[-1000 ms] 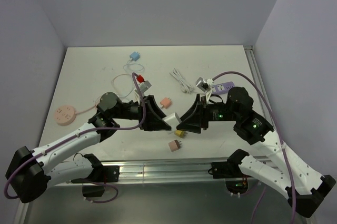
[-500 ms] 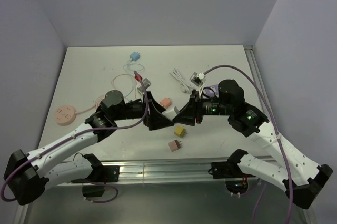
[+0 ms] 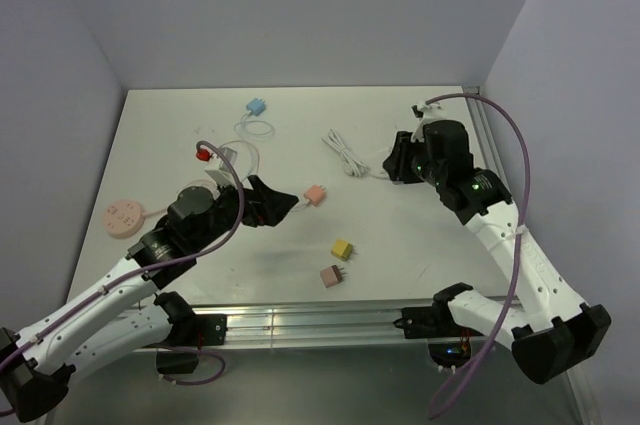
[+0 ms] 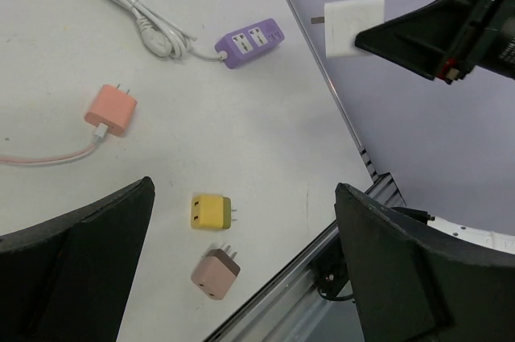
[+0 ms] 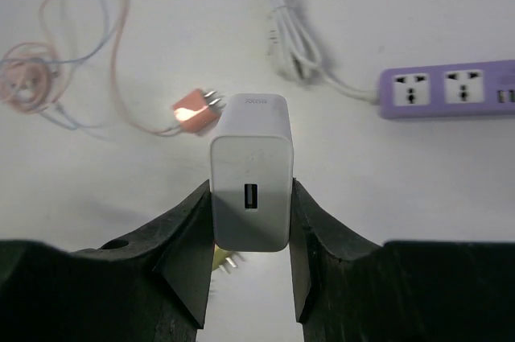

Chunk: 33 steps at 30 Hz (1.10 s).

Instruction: Insert the plug

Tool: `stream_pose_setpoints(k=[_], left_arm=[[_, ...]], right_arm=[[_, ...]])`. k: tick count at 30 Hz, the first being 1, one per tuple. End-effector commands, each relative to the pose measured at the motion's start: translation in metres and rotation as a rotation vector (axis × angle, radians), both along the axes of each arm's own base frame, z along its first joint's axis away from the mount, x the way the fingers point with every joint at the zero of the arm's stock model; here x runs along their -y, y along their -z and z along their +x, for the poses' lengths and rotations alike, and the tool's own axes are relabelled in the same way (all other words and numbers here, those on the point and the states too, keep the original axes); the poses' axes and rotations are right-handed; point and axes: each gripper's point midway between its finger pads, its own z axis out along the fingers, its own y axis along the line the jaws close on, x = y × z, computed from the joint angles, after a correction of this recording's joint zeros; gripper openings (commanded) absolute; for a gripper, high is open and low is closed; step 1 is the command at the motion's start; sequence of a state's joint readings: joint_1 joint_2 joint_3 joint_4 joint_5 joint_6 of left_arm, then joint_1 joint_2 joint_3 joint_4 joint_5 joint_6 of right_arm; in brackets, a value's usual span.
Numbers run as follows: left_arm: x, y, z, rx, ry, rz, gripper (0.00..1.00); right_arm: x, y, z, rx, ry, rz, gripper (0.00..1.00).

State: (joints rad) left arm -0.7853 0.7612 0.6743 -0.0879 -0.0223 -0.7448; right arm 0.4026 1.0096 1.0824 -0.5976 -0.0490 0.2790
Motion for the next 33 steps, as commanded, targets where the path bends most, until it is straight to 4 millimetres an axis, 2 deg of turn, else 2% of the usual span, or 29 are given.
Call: stream_pose_setpoints(k=[1, 3, 4, 5, 6, 7, 8, 10, 12, 16, 18, 19, 20, 21, 22, 27, 33], left_arm=[[-0.001, -0.001, 0.002, 0.022, -0.009, -0.003, 0.99], [0.004, 0.003, 0.002, 0.014, 0.014, -0.005, 0.99], [0.006, 0.005, 0.002, 0.006, 0.017, -0.005, 0.98], [0.008, 0.007, 0.0, -0.001, 0.035, -0.002, 0.98], [0.01, 0.011, 0.001, -0.014, 0.039, 0.009, 0.98], [0.012, 0.01, 0.0, -0.018, 0.045, 0.01, 0.97], [0.013, 0.011, 0.0, -0.023, 0.051, 0.013, 0.98], [0.014, 0.012, -0.001, -0.027, 0.064, 0.016, 0.97], [0.014, 0.011, -0.003, -0.027, 0.072, 0.018, 0.97], [0.014, 0.008, -0.004, -0.028, 0.08, 0.034, 0.97], [0.014, 0.007, -0.005, -0.025, 0.079, 0.033, 0.97], [0.014, 0.006, -0.005, -0.022, 0.079, 0.032, 0.97], [0.014, 0.004, -0.005, -0.02, 0.076, 0.034, 0.97], [0.013, 0.004, -0.004, -0.017, 0.073, 0.041, 0.97], [0.013, 0.003, -0.003, -0.02, 0.07, 0.045, 0.97], [0.013, 0.001, -0.001, -0.013, 0.065, 0.058, 0.97], [0.016, 0.007, 0.001, -0.026, 0.069, 0.084, 0.97]], right_arm=[[0.034, -0.021, 0.028, 0.133, 0.059, -0.083, 0.0], [0.043, -0.018, 0.041, 0.124, 0.05, -0.114, 0.0], [0.06, -0.018, 0.049, 0.109, 0.093, -0.147, 0.0], [0.067, -0.013, 0.054, 0.087, 0.098, -0.191, 0.0], [0.07, 0.005, 0.064, 0.023, 0.084, -0.213, 0.0], [0.08, 0.01, 0.069, -0.009, 0.099, -0.225, 0.0], [0.083, 0.024, 0.076, -0.043, 0.089, -0.246, 0.0], [0.092, 0.033, 0.086, -0.045, 0.1, -0.27, 0.0], [0.102, 0.05, 0.095, -0.072, 0.138, -0.303, 0.0], [0.107, 0.076, 0.113, -0.145, 0.115, -0.311, 0.0], [0.112, 0.082, 0.118, -0.173, 0.115, -0.323, 0.0], [0.112, 0.076, 0.125, -0.166, 0.098, -0.333, 0.0], [0.114, 0.088, 0.13, -0.206, 0.084, -0.34, 0.0], [0.117, 0.093, 0.128, -0.247, 0.079, -0.352, 0.0], [0.12, 0.094, 0.137, -0.256, 0.072, -0.376, 0.0], [0.122, 0.105, 0.143, -0.302, 0.007, -0.414, 0.0], [0.131, 0.129, 0.135, -0.371, -0.061, -0.478, 0.0]])
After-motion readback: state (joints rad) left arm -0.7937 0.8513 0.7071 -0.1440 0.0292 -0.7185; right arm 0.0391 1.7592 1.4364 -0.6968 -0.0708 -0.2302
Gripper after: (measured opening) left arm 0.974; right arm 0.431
